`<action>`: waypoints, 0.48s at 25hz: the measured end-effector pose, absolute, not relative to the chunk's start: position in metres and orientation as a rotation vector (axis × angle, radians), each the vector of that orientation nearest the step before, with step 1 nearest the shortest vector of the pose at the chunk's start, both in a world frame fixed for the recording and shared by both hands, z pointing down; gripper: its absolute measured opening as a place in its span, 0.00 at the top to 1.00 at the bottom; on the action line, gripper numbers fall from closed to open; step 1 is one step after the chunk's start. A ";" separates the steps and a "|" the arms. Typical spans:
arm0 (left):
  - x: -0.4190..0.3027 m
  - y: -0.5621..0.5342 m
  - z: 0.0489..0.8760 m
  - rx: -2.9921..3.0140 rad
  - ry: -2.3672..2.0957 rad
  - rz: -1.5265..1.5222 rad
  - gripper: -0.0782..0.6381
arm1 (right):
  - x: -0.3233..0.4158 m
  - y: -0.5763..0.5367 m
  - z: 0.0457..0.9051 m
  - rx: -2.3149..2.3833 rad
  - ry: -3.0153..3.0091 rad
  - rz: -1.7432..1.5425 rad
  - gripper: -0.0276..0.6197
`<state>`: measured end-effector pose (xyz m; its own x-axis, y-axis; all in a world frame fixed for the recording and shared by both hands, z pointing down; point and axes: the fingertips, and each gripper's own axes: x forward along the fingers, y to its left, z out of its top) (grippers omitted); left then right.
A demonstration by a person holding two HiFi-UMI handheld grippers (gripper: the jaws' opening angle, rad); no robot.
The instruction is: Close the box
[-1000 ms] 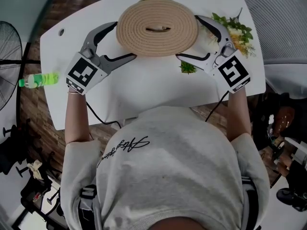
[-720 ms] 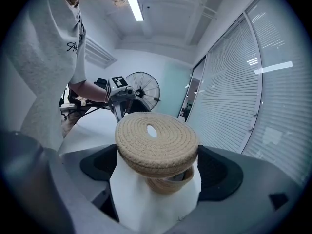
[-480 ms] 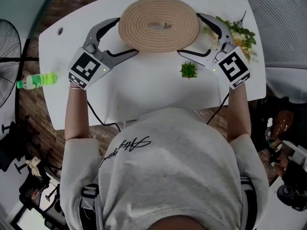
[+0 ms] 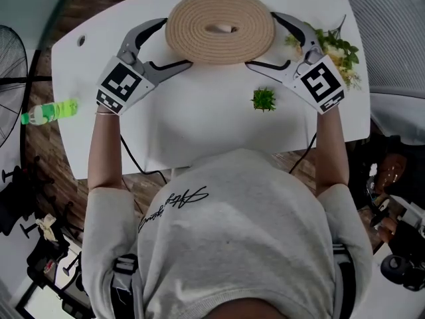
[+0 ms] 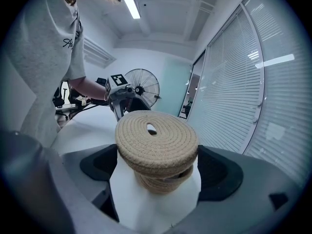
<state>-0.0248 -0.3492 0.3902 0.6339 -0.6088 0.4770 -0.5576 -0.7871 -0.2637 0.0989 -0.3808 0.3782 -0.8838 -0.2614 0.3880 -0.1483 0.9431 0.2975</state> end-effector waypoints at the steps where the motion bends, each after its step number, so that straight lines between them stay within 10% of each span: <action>1: -0.025 -0.351 0.391 -2.757 0.988 -0.859 0.27 | 0.098 -0.382 0.380 0.294 -2.663 -0.360 0.16; 12: -0.033 -0.364 0.407 -2.768 0.993 -0.903 0.27 | 0.091 -0.397 0.397 0.286 -2.640 -0.336 0.16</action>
